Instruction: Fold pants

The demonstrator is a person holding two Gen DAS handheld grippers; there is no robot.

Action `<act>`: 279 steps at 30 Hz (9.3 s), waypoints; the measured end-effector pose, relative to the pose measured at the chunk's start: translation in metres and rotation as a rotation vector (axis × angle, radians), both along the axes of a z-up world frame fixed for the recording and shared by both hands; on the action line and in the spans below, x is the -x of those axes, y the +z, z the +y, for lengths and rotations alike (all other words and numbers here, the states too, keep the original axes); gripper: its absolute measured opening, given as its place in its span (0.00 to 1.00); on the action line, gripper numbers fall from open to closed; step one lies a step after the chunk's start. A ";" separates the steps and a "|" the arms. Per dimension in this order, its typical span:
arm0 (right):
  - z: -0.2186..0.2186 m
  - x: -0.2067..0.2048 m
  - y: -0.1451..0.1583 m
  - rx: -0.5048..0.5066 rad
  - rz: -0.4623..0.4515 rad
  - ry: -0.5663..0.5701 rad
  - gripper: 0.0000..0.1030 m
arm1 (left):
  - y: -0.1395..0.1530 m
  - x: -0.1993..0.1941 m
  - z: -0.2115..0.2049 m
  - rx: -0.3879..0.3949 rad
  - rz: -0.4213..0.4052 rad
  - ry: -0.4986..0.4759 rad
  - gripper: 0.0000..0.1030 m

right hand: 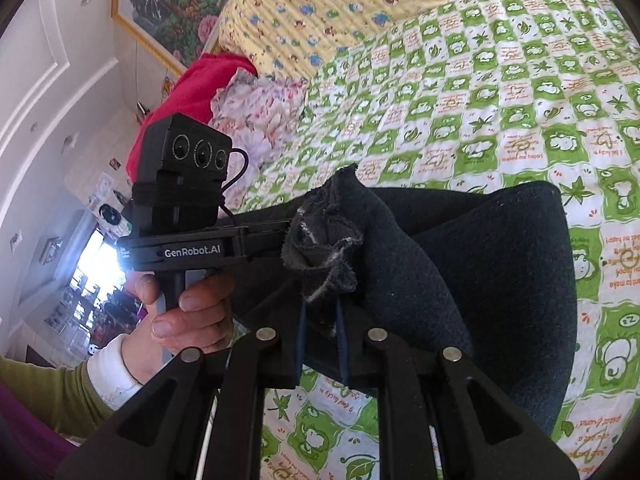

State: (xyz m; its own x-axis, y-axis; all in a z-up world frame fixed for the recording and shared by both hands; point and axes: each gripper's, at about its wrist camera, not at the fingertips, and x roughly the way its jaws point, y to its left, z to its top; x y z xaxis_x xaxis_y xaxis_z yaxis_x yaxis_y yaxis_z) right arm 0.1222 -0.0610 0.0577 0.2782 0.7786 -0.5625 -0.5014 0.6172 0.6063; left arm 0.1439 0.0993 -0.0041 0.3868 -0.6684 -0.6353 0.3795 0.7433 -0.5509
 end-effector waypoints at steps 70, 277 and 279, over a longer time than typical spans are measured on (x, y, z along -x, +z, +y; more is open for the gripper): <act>0.315 -0.068 0.022 0.282 -0.112 0.669 0.49 | -0.020 0.229 0.245 0.128 0.160 1.207 0.56; -0.084 -0.008 -0.009 0.233 0.033 -0.285 0.79 | 0.011 0.061 0.021 -0.233 0.065 0.545 0.78; -0.087 -0.010 -0.014 0.192 0.059 -0.271 0.76 | 0.000 0.056 0.026 -0.194 0.097 0.539 0.78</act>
State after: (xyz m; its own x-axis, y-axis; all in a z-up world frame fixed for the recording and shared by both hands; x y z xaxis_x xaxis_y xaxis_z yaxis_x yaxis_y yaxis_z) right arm 0.1320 -0.1482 0.0433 0.4232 0.5588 -0.7132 -0.2704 0.8292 0.4892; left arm 0.0881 0.1253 -0.0040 0.5739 -0.2606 -0.7764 -0.1266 0.9084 -0.3985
